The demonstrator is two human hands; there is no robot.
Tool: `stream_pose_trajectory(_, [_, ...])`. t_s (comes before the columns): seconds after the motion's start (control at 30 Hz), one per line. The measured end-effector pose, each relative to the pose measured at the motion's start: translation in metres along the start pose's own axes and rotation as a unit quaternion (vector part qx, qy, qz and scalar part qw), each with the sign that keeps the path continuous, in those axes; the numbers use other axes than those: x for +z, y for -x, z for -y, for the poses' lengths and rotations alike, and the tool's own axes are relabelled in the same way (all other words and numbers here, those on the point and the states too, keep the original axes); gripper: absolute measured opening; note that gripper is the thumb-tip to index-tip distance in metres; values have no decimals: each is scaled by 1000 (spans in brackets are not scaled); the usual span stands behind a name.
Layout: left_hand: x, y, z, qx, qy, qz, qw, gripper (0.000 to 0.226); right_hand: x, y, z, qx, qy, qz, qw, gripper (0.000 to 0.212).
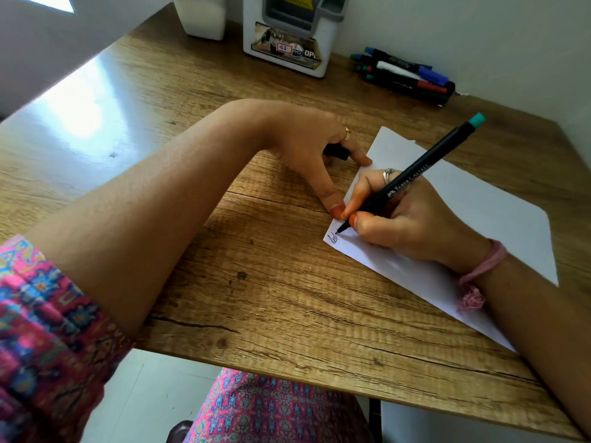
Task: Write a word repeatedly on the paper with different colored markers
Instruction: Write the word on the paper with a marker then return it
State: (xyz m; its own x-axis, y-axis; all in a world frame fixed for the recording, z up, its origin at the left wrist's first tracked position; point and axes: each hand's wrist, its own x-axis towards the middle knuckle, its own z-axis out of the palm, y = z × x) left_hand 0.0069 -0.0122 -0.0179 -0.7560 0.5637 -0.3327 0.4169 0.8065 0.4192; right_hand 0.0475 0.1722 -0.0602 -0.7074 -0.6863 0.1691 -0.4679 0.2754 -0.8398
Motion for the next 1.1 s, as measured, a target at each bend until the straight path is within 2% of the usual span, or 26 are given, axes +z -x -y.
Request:
stream_pose_trajectory(0.4, [1,-1,3,0,0,-1,1000,102,0,-1,-2,6,3,-1,1000,7])
stream_pose_trajectory(0.57, [0,-1,3,2,-3,2,1000,102,1,0,-3,23,-36,-14,999,8])
stream_pose_trajectory(0.77, [0,-3,4,10,-11,-3,1000,98,1,0,-4,7,-15,-6,1000,8])
stream_pose_trajectory(0.87, [0,-2,7,19,-8,-10,1000,95,-2,0,-3,-5,-52,-24,998,6])
stream_pose_trajectory(0.97, [0,-1,15,0,110,-42,993,70,-8,-4,-3,21,-171,-119,978,4])
stream_pose_trajectory(1.03, [0,-1,23,-5,213,-61,975,37,-9,-7,-3,64,-237,-172,954,10])
stream_pose_trajectory(1.1, [0,-1,27,-1,248,-74,966,10,-10,-9,-3,88,-269,-200,938,14])
